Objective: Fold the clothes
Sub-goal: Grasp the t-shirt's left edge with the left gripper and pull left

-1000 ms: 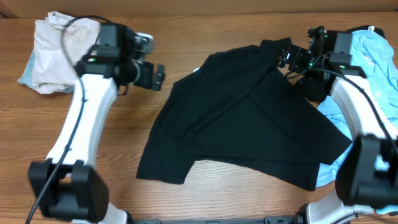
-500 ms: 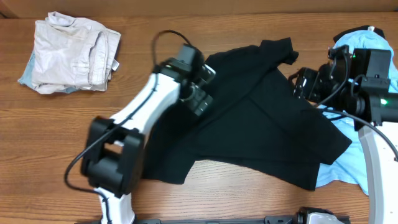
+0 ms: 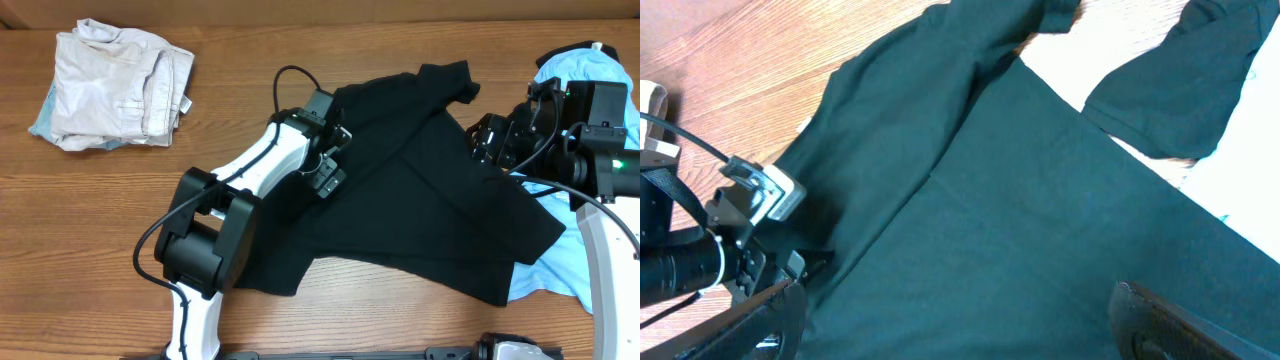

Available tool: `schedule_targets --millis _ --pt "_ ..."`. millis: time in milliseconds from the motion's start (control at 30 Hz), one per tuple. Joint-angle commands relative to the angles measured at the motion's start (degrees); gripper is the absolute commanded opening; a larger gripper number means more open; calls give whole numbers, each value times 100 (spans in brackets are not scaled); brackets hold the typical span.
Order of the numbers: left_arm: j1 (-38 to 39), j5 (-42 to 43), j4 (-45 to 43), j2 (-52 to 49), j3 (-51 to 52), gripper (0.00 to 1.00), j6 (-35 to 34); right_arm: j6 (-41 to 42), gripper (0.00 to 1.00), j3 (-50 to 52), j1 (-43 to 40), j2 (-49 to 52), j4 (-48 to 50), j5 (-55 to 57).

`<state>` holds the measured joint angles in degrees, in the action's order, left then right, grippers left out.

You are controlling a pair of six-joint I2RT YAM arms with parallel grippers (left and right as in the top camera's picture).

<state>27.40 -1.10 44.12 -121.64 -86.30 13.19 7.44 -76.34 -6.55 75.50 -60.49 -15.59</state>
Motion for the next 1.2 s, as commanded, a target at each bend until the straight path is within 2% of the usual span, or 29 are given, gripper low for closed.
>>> schedule_targets --millis 0,167,567,633,800,967,1167 --pt "-369 -142 101 -184 -81 100 -487 -46 100 -55 15 13 28 57" --pt "-964 -402 461 -190 -81 100 -852 -48 100 -55 15 50 31 57" --pt "-2380 -402 1335 -190 -81 100 -920 -42 99 -50 15 540 -33 52" --pt "-2542 -446 1517 -190 -81 100 -992 -44 98 -50 15 721 -31 55" --pt "-3093 -984 2103 -190 -81 100 -1762 -17 95 -48 15 1401 -50 57" --pt "-3711 -977 2308 -190 -81 100 -1814 -17 91 -44 15 2208 -50 59" --pt "-3838 -942 2238 -190 -96 100 -1812 -2 87 -42 15 2852 52 61"
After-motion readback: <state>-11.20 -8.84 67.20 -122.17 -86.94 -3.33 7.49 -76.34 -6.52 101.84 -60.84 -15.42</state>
